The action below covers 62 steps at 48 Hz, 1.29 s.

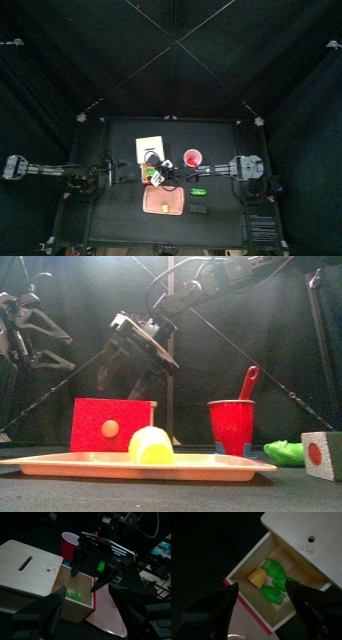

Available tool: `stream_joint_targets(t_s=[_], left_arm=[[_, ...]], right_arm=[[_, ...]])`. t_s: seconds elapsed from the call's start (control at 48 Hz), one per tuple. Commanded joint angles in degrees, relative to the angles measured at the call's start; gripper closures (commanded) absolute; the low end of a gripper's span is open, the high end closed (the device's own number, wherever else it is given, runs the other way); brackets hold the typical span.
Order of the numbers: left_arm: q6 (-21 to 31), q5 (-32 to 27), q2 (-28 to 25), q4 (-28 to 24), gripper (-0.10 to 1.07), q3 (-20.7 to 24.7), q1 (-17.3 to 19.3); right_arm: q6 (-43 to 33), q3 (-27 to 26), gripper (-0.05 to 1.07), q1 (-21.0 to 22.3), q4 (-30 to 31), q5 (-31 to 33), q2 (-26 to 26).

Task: Grab corn bottom

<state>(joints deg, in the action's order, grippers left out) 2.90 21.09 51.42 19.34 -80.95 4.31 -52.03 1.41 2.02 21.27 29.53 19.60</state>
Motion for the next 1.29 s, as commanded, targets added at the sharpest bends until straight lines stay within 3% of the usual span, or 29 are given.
stream_joint_targets(t_s=[0.0, 0.25, 0.542, 1.021, 1.146, 1.271], left_arm=[[-0.18, 0.26, -0.18, 0.00, -0.02, 0.62, 0.18], [-0.18, 0.35, -0.18, 0.00, -0.02, 0.53, 0.18], [-0.18, 0.26, -0.18, 0.00, -0.02, 0.53, 0.18], [0.00, 0.26, -0.18, 0.35, -0.02, 0.53, 0.35], [-0.18, 0.26, -0.18, 1.05, -0.02, 0.53, 0.44], [-0.18, 0.35, -0.18, 1.14, -0.02, 0.53, 0.35]], right_arm=[[0.09, -0.62, 0.00, -0.09, 0.18, -0.18, -2.20], [0.09, 0.00, 0.00, -1.93, 0.35, 1.05, -5.19], [-2.20, 5.01, 0.00, -5.89, -1.41, 2.55, -9.84], [-23.38, 15.91, 0.00, -13.80, 8.53, 2.55, -14.15], [-26.89, 17.05, 0.00, -15.47, 8.44, 2.11, -13.01], [-29.44, 16.17, 0.00, -15.73, 4.57, 1.85, -10.81]])
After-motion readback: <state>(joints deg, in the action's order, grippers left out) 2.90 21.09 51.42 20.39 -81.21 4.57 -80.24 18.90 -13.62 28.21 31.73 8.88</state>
